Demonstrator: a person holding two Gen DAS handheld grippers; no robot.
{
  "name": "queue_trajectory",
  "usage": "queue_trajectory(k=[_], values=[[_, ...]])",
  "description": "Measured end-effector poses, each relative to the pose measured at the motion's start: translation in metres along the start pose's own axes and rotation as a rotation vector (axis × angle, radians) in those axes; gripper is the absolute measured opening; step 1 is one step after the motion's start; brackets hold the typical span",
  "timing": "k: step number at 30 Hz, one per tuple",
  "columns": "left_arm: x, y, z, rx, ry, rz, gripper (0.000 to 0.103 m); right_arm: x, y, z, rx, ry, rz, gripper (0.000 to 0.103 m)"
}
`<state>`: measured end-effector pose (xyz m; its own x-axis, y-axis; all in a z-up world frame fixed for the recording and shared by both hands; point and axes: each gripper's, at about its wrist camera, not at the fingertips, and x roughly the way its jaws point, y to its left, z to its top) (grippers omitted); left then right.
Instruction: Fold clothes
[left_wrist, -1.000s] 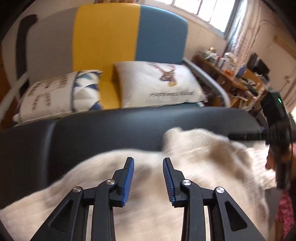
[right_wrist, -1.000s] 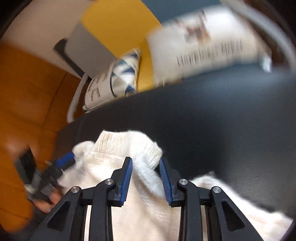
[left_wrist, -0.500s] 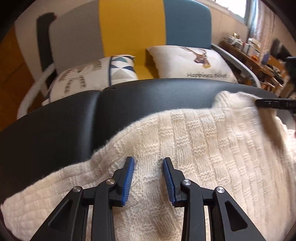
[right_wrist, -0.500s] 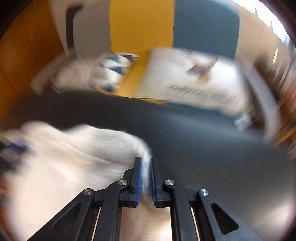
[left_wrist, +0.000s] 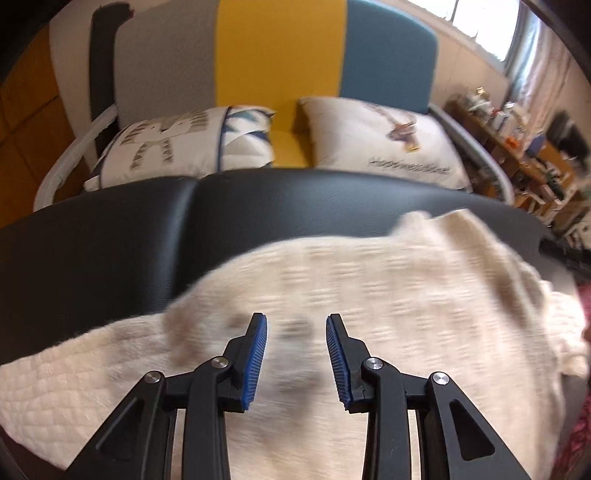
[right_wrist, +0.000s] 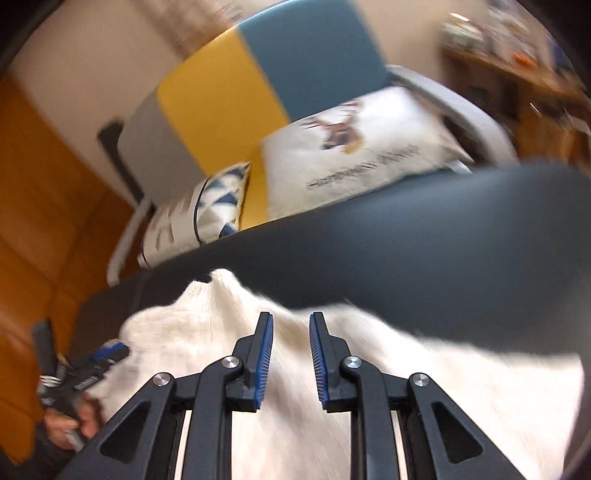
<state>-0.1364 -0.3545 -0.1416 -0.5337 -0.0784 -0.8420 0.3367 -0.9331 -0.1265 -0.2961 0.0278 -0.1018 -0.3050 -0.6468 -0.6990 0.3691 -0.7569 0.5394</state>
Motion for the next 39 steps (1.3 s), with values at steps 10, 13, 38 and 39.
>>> queue_trajectory(k=[10,13,38,39], values=[[-0.009,-0.103,-0.047,0.138,0.054,-0.170,0.035,-0.169,-0.181,-0.158,0.674,-0.199,0.126,0.030],[-0.009,-0.122,-0.066,0.158,0.076,-0.173,0.035,-0.172,-0.201,-0.199,0.790,-0.245,0.187,0.032],[0.007,-0.229,-0.069,0.308,0.048,-0.204,0.039,-0.111,-0.195,-0.190,0.693,-0.183,0.052,0.029],[0.015,-0.231,-0.069,0.312,0.068,-0.184,0.039,-0.112,-0.194,-0.188,0.672,-0.173,0.041,0.029]])
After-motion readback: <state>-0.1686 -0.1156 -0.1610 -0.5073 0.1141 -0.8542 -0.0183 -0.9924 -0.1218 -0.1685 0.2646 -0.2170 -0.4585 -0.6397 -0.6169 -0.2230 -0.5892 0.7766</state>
